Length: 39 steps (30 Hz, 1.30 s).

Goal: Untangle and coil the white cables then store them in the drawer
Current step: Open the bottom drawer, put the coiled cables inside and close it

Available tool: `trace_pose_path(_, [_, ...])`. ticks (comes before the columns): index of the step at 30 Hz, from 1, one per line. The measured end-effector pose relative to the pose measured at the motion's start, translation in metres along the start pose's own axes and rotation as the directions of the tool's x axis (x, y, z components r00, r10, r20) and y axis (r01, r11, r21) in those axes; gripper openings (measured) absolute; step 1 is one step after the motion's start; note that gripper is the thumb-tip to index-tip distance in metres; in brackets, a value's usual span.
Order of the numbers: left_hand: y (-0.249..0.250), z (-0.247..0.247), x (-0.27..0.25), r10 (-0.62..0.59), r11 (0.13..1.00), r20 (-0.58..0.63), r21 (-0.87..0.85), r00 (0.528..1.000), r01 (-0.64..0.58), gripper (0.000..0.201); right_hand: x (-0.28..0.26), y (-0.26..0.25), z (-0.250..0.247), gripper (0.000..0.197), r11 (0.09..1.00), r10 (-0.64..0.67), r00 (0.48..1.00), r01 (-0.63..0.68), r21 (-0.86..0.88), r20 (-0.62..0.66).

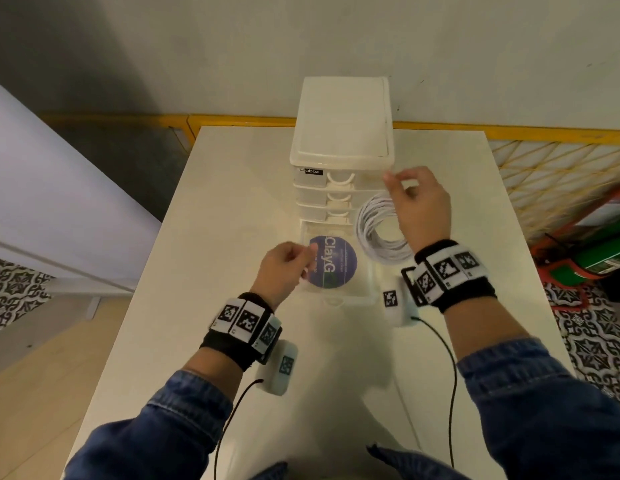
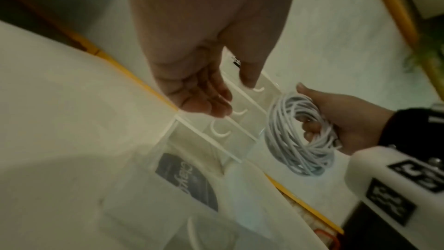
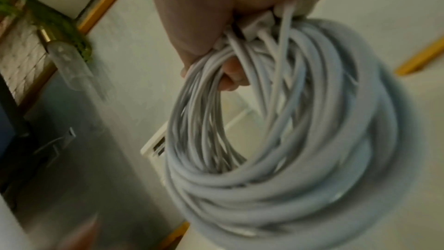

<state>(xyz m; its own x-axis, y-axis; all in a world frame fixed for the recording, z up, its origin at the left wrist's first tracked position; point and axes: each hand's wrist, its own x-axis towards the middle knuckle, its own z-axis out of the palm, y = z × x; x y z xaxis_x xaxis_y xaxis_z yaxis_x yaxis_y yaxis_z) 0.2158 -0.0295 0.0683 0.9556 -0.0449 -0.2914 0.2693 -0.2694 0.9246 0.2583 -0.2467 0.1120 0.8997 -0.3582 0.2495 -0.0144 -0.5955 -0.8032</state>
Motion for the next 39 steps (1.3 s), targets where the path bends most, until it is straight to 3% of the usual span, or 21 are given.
trace_pose_path(2, [0.003, 0.01, 0.007, 0.172, 0.985, -0.044, -0.003, 0.984, -0.172, 0.028, -0.014, 0.001, 0.021, 0.035, 0.995, 0.073, 0.995, -0.077, 0.059, 0.063])
trace_pose_path(4, [0.007, 0.018, 0.011, 0.329, 0.938, -0.008, 0.116, 0.944, -0.326, 0.049, -0.023, 0.006, 0.047, 0.038, 0.976, 0.151, 0.981, -0.167, 0.136, 0.122])
trace_pose_path(6, [0.005, 0.025, 0.016, 0.515, 0.791, 0.069, 0.347, 0.855, -0.504, 0.067, -0.029, 0.012, 0.071, 0.039, 0.957, 0.219, 0.964, -0.242, 0.158, 0.152])
trace_pose_path(7, [-0.002, 0.028, 0.02, 0.538, 0.709, 0.117, 0.473, 0.835, -0.523, 0.078, -0.031, 0.016, 0.081, 0.039, 0.95, 0.25, 0.953, -0.276, 0.149, 0.17])
trace_pose_path(9, [-0.014, 0.032, 0.026, 0.467, 0.583, 0.2, 0.663, 0.861, -0.47, 0.095, -0.033, 0.023, 0.098, 0.038, 0.928, 0.309, 0.928, -0.342, 0.144, 0.209])
trace_pose_path(11, [-0.027, 0.034, 0.032, 0.354, 0.501, 0.265, 0.756, 0.897, -0.422, 0.101, -0.035, 0.031, 0.109, 0.038, 0.909, 0.355, 0.908, -0.39, 0.145, 0.222])
trace_pose_path(15, [-0.038, 0.041, 0.046, 0.267, 0.336, 0.381, 0.824, 0.885, -0.456, 0.095, -0.035, 0.041, 0.113, 0.04, 0.892, 0.41, 0.89, -0.437, 0.119, 0.199])
trace_pose_path(20, [-0.037, 0.053, 0.062, 0.127, 0.216, 0.401, 0.882, 0.907, -0.42, 0.08, -0.026, 0.047, 0.108, 0.032, 0.955, 0.296, 0.897, -0.276, -0.106, 0.328])
trace_pose_path(22, [-0.035, 0.055, 0.066, 0.105, 0.2, 0.411, 0.883, 0.906, -0.424, 0.079, -0.027, 0.047, 0.103, 0.03, 0.973, 0.225, 0.903, -0.188, -0.135, 0.365])
trace_pose_path(27, [-0.042, 0.054, 0.057, 0.211, 0.336, 0.404, 0.825, 0.89, -0.455, 0.078, -0.044, 0.048, 0.079, 0.03, 0.984, 0.008, 0.945, 0.051, -0.172, 0.326])
trace_pose_path(30, [-0.039, 0.054, 0.057, 0.188, 0.353, 0.399, 0.825, 0.897, -0.441, 0.077, -0.051, 0.056, 0.069, 0.035, 0.948, -0.158, 0.893, 0.257, -0.19, 0.422])
trace_pose_path(31, [-0.038, 0.053, 0.059, 0.139, 0.364, 0.408, 0.826, 0.902, -0.43, 0.075, -0.055, 0.059, 0.067, 0.038, 0.921, -0.159, 0.846, 0.313, -0.232, 0.509])
trace_pose_path(33, [-0.04, 0.05, 0.065, 0.134, 0.364, 0.403, 0.83, 0.905, -0.423, 0.073, -0.065, 0.062, 0.065, 0.052, 0.838, -0.036, 0.729, 0.395, -0.376, 0.684])
trace_pose_path(34, [-0.039, 0.05, 0.067, 0.136, 0.358, 0.407, 0.83, 0.903, -0.428, 0.073, -0.068, 0.066, 0.066, 0.065, 0.793, 0.029, 0.695, 0.422, -0.44, 0.719])
trace_pose_path(36, [-0.039, 0.051, 0.068, 0.134, 0.358, 0.414, 0.827, 0.901, -0.433, 0.074, -0.071, 0.07, 0.066, 0.074, 0.712, 0.102, 0.669, 0.468, -0.524, 0.736])
trace_pose_path(39, [-0.043, 0.051, 0.071, 0.124, 0.331, 0.42, 0.836, 0.899, -0.437, 0.078, -0.072, 0.069, 0.07, 0.064, 0.623, 0.112, 0.696, 0.506, -0.596, 0.709])
